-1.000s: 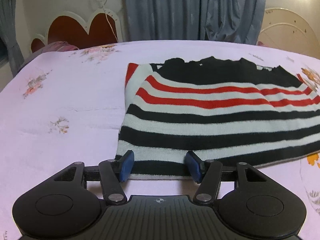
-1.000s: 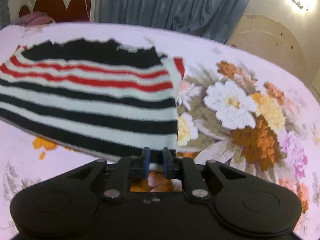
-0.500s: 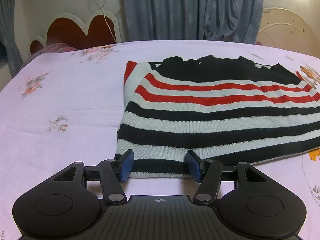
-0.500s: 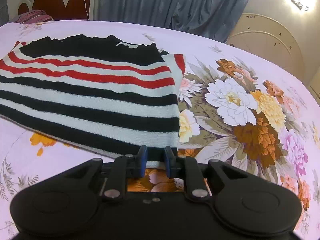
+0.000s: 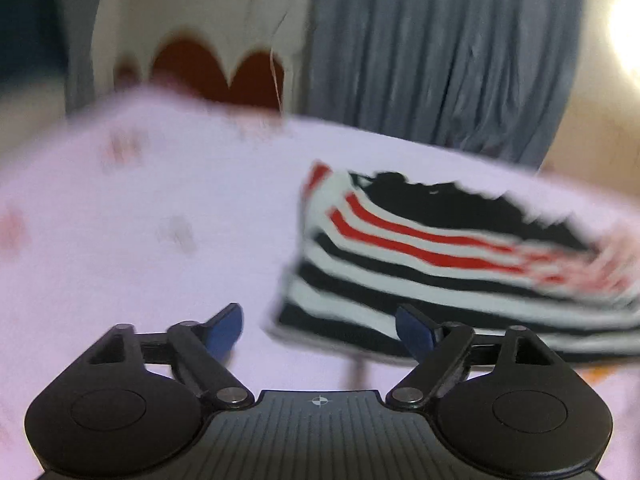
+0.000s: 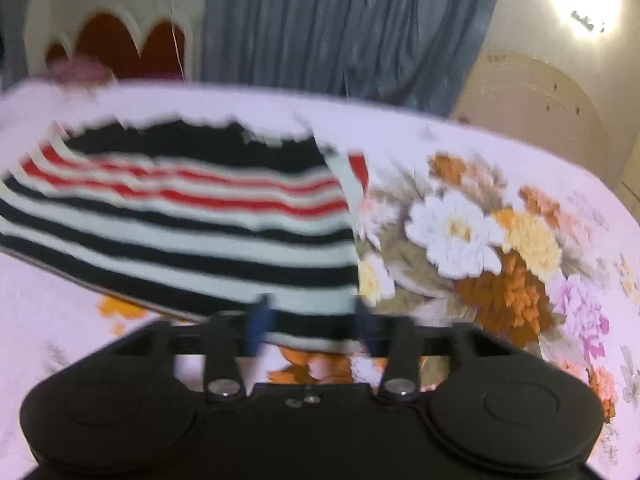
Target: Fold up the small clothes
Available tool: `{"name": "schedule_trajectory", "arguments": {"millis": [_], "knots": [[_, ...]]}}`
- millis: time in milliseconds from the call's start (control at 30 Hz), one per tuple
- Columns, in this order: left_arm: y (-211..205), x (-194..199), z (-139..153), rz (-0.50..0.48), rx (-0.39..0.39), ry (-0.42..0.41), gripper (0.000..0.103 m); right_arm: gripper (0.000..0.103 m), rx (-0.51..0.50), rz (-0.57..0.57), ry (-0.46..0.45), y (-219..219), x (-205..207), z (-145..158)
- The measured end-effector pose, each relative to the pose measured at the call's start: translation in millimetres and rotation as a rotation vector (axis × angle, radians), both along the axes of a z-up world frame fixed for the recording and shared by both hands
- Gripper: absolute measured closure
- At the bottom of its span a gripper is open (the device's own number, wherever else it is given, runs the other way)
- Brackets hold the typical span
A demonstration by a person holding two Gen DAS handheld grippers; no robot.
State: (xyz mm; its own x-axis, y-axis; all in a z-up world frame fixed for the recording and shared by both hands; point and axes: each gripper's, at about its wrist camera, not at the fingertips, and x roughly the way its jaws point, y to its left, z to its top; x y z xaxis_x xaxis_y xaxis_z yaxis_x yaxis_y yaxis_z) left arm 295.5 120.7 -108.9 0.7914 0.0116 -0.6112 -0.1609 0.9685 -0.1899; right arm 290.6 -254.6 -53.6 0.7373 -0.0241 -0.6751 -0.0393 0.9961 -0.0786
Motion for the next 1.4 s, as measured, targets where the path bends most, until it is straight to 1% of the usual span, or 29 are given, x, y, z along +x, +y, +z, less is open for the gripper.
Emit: {"name": "schedule_trajectory", "arguments": {"millis": [33,67,100,133,200,300,333,400,467,533,567,600,667,700,733,767,800,833,867,900,967,1033,1067,1100,1167,1300,1367,1400], "knots": [[4.5,0.3,-7.8,0.009,-0.08,0.027,0.054,0.066,0.049,0.006,0.007,-2.4,0.6,0.2],[7.9,2.5,-15.2,0.023,-0.14,0.051,0.06,0.083,0.1,0.007,0.02,-4.0,2.8,-1.1],[12.2,5.1,-22.7,0.045,-0.214,0.063,0.062,0.098,0.133,0.011,0.035,-3.6,7.1,-2.6],[16.9,8.0,-29.7,0.082,-0.286,0.064,0.062,0.1,0.159,0.016,0.039,-1.4,11.7,-3.1],[22.8,13.2,-36.9,0.136,-0.374,0.041,0.062,0.1,0.199,0.03,0.026,6.6,20.9,-1.2],[33.4,28.0,-47.1,0.177,-0.496,0.007,0.062,0.101,0.263,0.055,0.021,21.9,44.6,4.3],[36.5,32.9,-50.1,0.183,-0.527,-0.007,0.062,0.101,0.288,0.066,0.027,28.3,57.0,5.3],[43.6,43.0,-55.3,0.2,-0.585,-0.032,0.062,0.102,0.307,0.087,0.033,41.5,75.4,4.7],[47.0,50.5,-58.2,0.218,-0.599,-0.047,0.062,0.102,0.307,0.119,0.041,57.4,94.1,5.3],[39.5,57.0,-57.3,0.214,-0.56,-0.037,0.075,0.102,0.297,0.141,0.049,70.7,108.6,4.7],[38.4,59.9,-57.0,0.205,-0.554,-0.031,0.079,0.102,0.296,0.147,0.057,75.4,115.9,3.5],[40.5,60.1,-55.6,0.204,-0.587,-0.028,0.087,0.102,0.297,0.149,0.066,78.7,120.3,1.8],[48.8,51.1,-45.9,0.198,-0.701,-0.104,0.088,0.102,0.289,0.161,0.072,85.6,123.1,-0.6],[50.2,48.9,-41.9,0.187,-0.711,-0.12,0.088,0.102,0.28,0.173,0.075,88.4,123.2,-3.0],[50.7,49.4,-42.8,0.181,-0.702,-0.112,0.088,0.102,0.263,0.173,0.093,90.3,124.6,-8.8],[52.1,51.5,-48.5,0.184,-0.693,-0.082,0.088,0.103,0.243,0.156,0.138,90.8,127.5,-21.0],[53.0,55.2,-56.9,0.196,-0.681,-0.029,0.088,0.103,0.255,0.148,0.147,90.9,129.3,-28.9],[54.5,57.8,-64.8,0.202,-0.692,0.005,0.088,0.103,0.273,0.14,0.132,88.2,127.2,-30.7],[57.3,56.9,-65.7,0.206,-0.716,-0.005,0.088,0.103,0.271,0.138,0.135,88.3,126.7,-29.2],[56.1,58.2,-61.7,0.206,-0.707,-0.001,0.088,0.103,0.255,0.143,0.139,90.1,126.1,-27.3],[47.8,58.7,-50.1,0.196,-0.656,-0.008,0.088,0.103,0.24,0.157,0.142,91.2,125.9,-26.2],[37.4,59.8,-30.0,0.176,-0.629,-0.044,0.089,0.103,0.272,0.145,0.14,84.6,125.5,-22.7],[32.4,61.9,-20.2,0.16,-0.609,-0.06,0.089,0.103,0.292,0.128,0.123,78.8,122.9,-18.0],[24.6,63.4,-7.2,0.138,-0.597,-0.077,0.089,0.099,0.316,0.115,0.101,71.5,119.4,-13.5],[6.9,65.8,18.5,0.087,-0.609,-0.11,0.089,0.099,0.366,0.089,0.066,50.9,109.4,-3.6],[-57.9,79.1,71.5,-0.069,-0.577,-0.152,0.089,0.099,0.432,0.001,0.019,-1.8,94.3,11.8],[-96.5,83.7,91.2,-0.152,-0.53,-0.146,0.089,0.099,0.467,-0.052,-0.005,-33.0,85.3,19.5],[-121.8,88.2,96.2,-0.198,-0.506,-0.128,0.089,0.098,0.48,-0.072,-0.014,-46.7,81.4,22.0]]}}
